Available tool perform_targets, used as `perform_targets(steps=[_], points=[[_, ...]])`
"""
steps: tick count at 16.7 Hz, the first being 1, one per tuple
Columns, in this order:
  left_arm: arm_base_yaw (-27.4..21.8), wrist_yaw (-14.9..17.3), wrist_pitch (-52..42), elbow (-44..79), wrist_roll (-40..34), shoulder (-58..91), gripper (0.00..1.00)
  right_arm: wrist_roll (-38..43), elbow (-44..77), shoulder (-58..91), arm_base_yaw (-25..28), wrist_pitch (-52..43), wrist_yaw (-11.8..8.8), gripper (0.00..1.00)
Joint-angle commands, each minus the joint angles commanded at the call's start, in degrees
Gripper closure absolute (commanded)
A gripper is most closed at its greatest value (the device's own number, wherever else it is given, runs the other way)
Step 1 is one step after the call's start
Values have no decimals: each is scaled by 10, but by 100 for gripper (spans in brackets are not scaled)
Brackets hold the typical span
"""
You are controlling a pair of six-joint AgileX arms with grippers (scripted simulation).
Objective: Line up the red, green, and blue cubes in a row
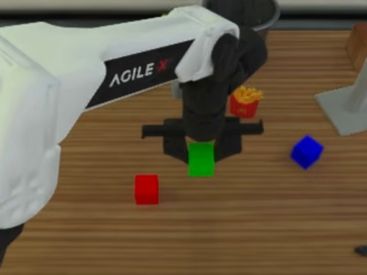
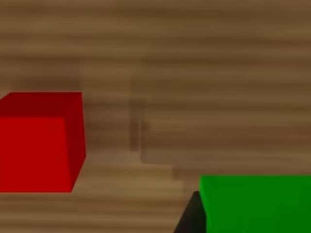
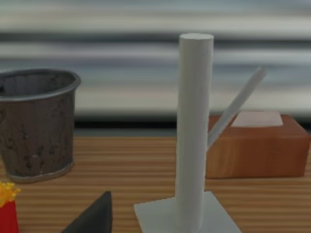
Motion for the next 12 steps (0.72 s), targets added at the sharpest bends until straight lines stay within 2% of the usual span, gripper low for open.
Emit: perform_targets(steps=[7, 12], points=[[-1, 0, 123, -86, 1, 34, 100, 0, 0, 0, 0, 0, 0, 0], [-1, 0, 135, -96, 0, 38, 100, 0, 0, 0, 0, 0, 0, 0]])
